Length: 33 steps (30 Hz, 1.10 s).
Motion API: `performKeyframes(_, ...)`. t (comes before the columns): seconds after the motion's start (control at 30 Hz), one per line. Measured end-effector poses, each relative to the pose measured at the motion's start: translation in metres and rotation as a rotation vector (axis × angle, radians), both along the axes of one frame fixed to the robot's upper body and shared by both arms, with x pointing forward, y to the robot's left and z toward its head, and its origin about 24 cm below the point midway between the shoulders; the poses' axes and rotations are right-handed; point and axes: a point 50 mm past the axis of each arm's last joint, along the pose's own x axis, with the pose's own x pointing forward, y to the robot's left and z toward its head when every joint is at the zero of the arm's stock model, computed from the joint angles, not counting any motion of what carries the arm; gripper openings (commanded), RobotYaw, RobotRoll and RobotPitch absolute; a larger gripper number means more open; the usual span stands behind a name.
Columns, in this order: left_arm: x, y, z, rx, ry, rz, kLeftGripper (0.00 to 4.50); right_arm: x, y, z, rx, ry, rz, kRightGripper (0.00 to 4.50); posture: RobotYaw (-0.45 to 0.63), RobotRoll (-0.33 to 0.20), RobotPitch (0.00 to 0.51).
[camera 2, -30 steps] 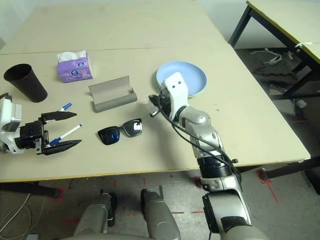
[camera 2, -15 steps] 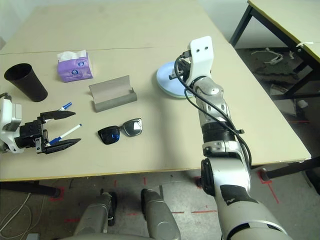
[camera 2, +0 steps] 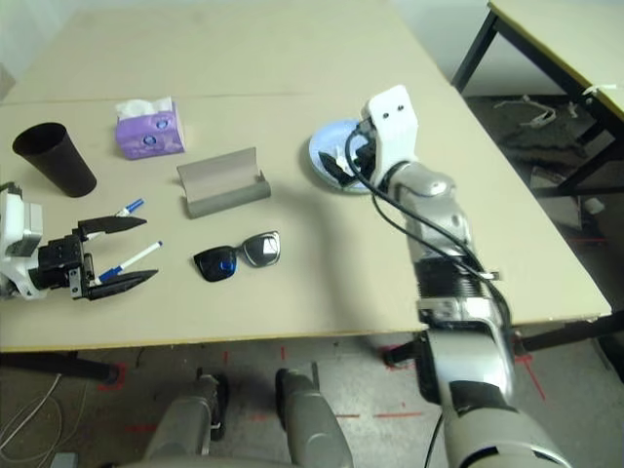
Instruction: Organize and tidy the items on the table.
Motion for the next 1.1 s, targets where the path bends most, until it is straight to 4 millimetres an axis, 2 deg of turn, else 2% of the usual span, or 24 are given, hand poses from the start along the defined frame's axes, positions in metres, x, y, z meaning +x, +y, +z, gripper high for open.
performKeyframes(0.13, -0.005, 0.004, -0.004, 0.024, 0.044, -0.035, 4.5, -0.018, 0.017, 0.008, -0.113, 0.068, 0.117, 4.48, -0.11, 0.0, 0.207)
performKeyframes(0.33, -0.009, 0.008, -0.005, 0.042, 0.065, -0.049, 4.5, -0.031, 0.066, 0.019, -0.247, 0.072, 0.364, 4.48, -0.1, 0.0, 0.204)
performKeyframes(0.53, -0.008, 0.009, -0.005, 0.034, 0.056, -0.03, 4.5, -0.04, 0.116, 0.017, -0.385, 0.043, 0.592, 4.48, -0.09, 0.0, 0.204)
performKeyframes(0.63, -0.007, 0.008, -0.005, 0.027, 0.052, -0.02, 4.5, -0.045, 0.13, 0.009, -0.422, 0.055, 0.668, 4.48, -0.09, 0.0, 0.204)
performKeyframes(0.8, -0.008, 0.004, -0.008, 0.007, 0.047, -0.01, 4.5, -0.044, 0.146, -0.012, -0.502, 0.084, 0.698, 4.48, -0.09, 0.0, 0.204)
performKeyframes(0.93, -0.008, 0.002, -0.009, -0.01, 0.041, 0.006, 4.5, -0.042, 0.155, -0.021, -0.504, 0.089, 0.691, 4.48, -0.09, 0.0, 0.201)
performKeyframes(1.03, -0.009, -0.001, -0.011, -0.022, 0.037, 0.009, 4.5, -0.035, 0.15, -0.039, -0.522, 0.121, 0.648, 4.48, -0.08, 0.0, 0.201)
performKeyframes(1.1, -0.01, -0.003, -0.012, -0.026, 0.037, 0.009, 4.5, -0.031, 0.147, -0.042, -0.539, 0.118, 0.626, 4.48, -0.08, 0.0, 0.201)
